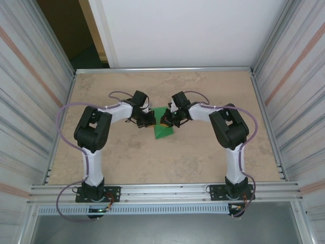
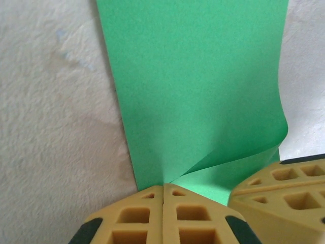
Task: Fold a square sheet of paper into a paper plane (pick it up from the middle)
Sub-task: Fold the triangle a second time at the center of the table.
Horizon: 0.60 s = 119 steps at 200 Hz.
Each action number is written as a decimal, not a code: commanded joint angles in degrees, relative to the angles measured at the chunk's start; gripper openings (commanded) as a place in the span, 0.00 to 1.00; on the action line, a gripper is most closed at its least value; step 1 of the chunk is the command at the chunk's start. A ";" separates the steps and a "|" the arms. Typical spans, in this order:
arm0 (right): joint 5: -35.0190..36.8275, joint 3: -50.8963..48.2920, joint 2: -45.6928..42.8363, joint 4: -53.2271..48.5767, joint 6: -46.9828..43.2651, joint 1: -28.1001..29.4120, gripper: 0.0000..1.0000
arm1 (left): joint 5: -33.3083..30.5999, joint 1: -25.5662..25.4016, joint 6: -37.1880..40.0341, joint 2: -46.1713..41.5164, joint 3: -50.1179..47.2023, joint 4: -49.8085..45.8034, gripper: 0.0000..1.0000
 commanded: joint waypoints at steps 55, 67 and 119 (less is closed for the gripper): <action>1.01 -1.76 2.58 -1.10 -2.80 -1.09 0.00 | -0.33 1.22 5.79 3.47 2.57 -3.07 0.00; 1.54 -3.06 2.60 -0.66 -2.71 -1.35 0.00 | -0.25 1.33 5.87 3.57 2.80 -3.16 0.00; 6.15 -7.07 2.69 0.10 -0.84 -0.71 0.00 | 3.91 1.50 2.76 -0.38 5.39 -0.69 0.00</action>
